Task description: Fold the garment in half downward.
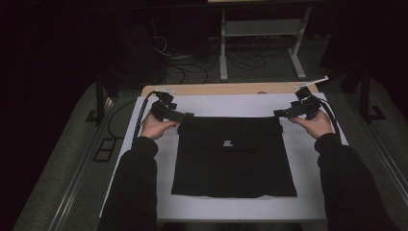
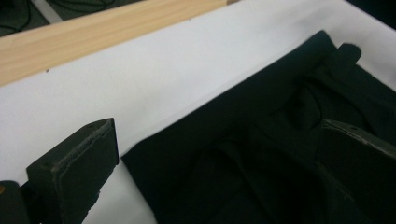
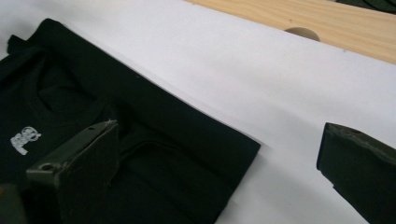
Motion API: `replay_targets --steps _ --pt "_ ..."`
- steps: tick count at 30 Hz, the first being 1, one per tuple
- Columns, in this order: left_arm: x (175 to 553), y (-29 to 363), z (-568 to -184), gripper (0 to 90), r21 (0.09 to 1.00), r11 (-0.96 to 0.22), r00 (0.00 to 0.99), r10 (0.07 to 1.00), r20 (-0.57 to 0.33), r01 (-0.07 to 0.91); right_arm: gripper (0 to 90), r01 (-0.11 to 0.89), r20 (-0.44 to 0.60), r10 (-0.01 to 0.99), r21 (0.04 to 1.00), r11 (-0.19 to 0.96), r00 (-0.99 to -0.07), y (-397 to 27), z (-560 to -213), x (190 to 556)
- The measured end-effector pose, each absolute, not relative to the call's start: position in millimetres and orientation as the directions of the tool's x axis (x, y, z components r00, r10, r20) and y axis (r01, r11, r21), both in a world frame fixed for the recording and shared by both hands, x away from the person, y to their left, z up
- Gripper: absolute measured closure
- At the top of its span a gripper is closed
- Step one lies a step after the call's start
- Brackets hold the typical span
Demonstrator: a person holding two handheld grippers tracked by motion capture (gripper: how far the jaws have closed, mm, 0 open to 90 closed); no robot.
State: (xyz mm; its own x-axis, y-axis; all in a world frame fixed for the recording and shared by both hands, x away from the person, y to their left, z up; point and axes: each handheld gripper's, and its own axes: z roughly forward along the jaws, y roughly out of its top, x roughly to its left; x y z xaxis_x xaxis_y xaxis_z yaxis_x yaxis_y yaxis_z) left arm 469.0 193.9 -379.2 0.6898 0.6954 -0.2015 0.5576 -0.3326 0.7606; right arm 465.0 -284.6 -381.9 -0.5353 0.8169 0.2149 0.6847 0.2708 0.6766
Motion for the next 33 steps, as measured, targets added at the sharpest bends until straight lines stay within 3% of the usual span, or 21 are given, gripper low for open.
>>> replay_targets --steps 19,33 --pt "468 180 -381 0.0 0.797 -0.325 0.701 0.693 -0.166 0.51 0.0 0.657 0.227 0.773 0.692 0.3 -0.592 -266 -383 465" --pt "470 167 -394 0.0 0.777 -0.348 0.731 0.651 -0.202 0.525 1.1 0.651 0.225 0.751 0.681 0.335 -0.621 -249 -391 466"
